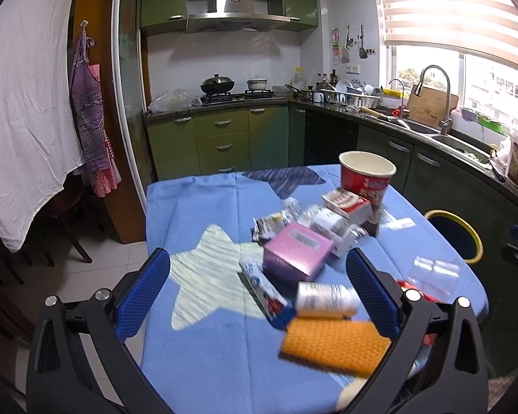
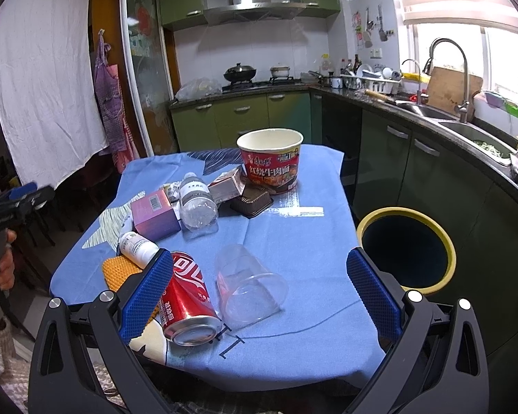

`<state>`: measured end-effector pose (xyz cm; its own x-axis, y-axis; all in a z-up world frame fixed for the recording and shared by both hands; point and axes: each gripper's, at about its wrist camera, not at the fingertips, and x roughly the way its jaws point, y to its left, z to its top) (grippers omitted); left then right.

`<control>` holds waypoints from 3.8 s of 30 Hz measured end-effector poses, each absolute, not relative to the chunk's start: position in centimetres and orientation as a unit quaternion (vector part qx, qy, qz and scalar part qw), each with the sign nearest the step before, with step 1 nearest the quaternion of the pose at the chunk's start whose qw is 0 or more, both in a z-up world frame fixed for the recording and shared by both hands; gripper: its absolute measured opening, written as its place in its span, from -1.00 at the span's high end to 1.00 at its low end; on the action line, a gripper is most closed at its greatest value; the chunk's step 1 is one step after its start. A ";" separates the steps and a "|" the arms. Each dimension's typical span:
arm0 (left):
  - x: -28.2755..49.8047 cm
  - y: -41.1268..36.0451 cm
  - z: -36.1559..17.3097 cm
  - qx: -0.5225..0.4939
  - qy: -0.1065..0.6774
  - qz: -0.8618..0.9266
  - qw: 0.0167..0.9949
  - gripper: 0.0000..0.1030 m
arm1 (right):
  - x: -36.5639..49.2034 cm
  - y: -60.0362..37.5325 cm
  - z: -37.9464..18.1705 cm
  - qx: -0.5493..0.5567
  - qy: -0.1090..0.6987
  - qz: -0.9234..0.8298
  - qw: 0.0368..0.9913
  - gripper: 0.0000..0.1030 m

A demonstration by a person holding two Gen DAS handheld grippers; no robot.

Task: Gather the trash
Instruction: 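Grasp the red-and-white paper noodle cup rim with the right gripper, then carry the paper cup over the yellow-rimmed bin and release it, then grasp the pink box with the left gripper and drop it into the bin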

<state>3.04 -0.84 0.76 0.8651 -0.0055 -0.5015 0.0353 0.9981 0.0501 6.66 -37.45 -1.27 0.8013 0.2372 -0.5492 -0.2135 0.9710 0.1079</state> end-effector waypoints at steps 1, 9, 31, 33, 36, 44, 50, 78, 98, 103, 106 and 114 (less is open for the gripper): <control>3.9 -0.7 0.9 0.031 0.259 -0.007 0.965 -0.89 | 7.2 -37.7 -1.0 0.018 0.293 0.121 0.948 -0.92; 13.8 1.0 2.2 0.003 0.264 -0.002 0.964 -0.89 | 16.2 -38.7 1.9 0.007 0.329 0.129 0.935 -0.92; 29.9 3.9 -6.3 -0.001 0.288 0.067 0.955 -0.89 | 49.9 -39.0 -3.4 0.048 0.593 0.059 0.801 -0.60; 29.9 4.0 -6.6 -0.007 0.292 0.063 0.954 -0.89 | 50.9 -38.8 -4.7 0.045 0.609 0.055 0.790 -0.35; 30.0 4.1 -6.9 -0.012 0.297 0.059 0.953 -0.89 | 51.6 -38.4 -6.1 0.032 0.624 0.046 0.779 -0.15; 30.0 3.9 -7.2 -0.014 0.302 0.054 0.952 -0.89 | 51.4 -37.0 -7.6 0.014 0.646 0.034 0.763 0.80; 29.6 3.8 -6.8 -0.015 0.291 0.056 0.955 -0.89 | 51.2 -36.7 -7.3 0.028 0.644 0.044 0.763 0.91; 28.9 1.1 -7.2 0.018 0.284 0.029 0.958 -0.89 | 33.5 -68.0 -18.2 0.254 0.615 -0.133 0.735 0.82; 25.8 -2.4 -5.2 0.092 0.352 -0.125 0.923 -0.89 | 31.0 -63.7 -13.5 0.255 0.576 -0.072 0.773 0.29; 23.1 -5.0 -6.4 0.193 0.396 -0.189 0.878 -0.89 | 29.1 -61.2 -12.5 0.249 0.570 -0.031 0.783 0.23; 22.2 -6.1 -7.3 0.236 0.402 -0.190 0.864 -0.89 | 27.9 -59.9 -12.1 0.251 0.565 -0.015 0.786 0.23; 22.2 -7.3 -9.3 0.263 0.432 -0.227 0.832 -0.89 | 26.5 -59.0 -13.6 0.248 0.572 0.002 0.782 0.18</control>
<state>22.18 -7.26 -9.34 0.5245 -0.1496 -0.8381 0.6045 0.7586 0.2429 26.47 -58.96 -13.58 0.3453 0.2869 -0.8936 0.2801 0.8772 0.3899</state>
